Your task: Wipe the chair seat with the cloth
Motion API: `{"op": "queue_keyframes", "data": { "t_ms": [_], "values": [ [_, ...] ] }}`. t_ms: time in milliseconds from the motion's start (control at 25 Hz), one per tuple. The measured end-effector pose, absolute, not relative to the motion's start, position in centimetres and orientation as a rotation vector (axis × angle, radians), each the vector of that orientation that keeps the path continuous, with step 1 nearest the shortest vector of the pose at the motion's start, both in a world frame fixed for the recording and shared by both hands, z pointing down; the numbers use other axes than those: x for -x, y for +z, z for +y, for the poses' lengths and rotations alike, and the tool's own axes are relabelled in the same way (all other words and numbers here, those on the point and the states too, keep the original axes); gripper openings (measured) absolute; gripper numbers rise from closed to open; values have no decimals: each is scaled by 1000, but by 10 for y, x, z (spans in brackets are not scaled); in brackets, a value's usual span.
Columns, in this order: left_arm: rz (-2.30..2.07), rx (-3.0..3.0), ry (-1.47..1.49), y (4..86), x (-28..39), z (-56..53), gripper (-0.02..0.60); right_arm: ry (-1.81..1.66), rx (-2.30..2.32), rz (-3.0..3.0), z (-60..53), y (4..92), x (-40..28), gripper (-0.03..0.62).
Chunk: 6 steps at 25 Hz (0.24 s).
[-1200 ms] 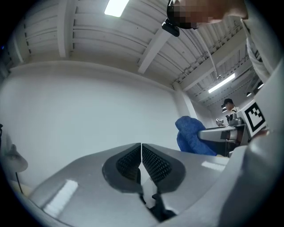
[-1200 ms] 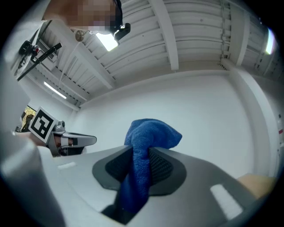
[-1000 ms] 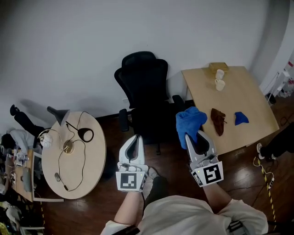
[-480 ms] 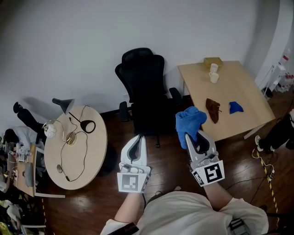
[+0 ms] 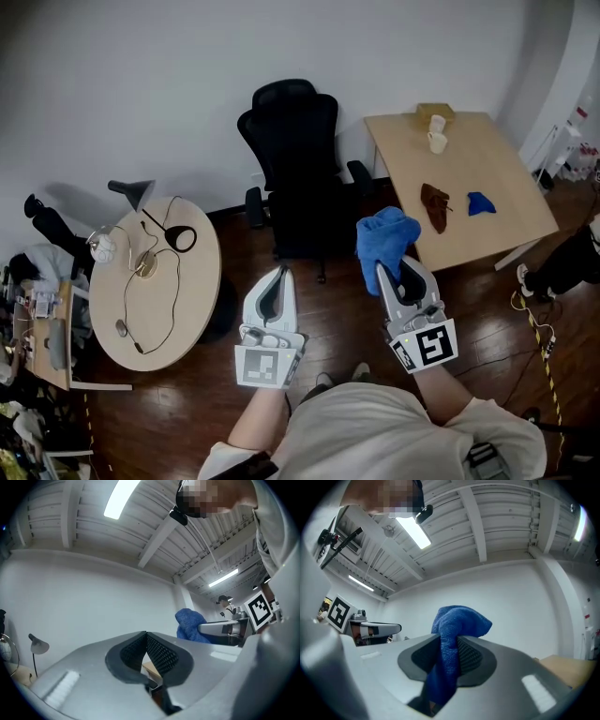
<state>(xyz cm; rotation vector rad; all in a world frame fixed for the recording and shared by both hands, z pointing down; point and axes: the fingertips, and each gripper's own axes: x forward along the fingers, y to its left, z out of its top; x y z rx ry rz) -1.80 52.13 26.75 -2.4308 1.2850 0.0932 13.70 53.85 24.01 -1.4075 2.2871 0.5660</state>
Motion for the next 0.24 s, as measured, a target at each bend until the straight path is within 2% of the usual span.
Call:
{"op": "queue_keyframes", "data": {
  "t_ms": [240],
  "values": [
    [1269,2449,92,277,26,532,2,582,1395,2294,547,242,-124,95]
  ]
}}
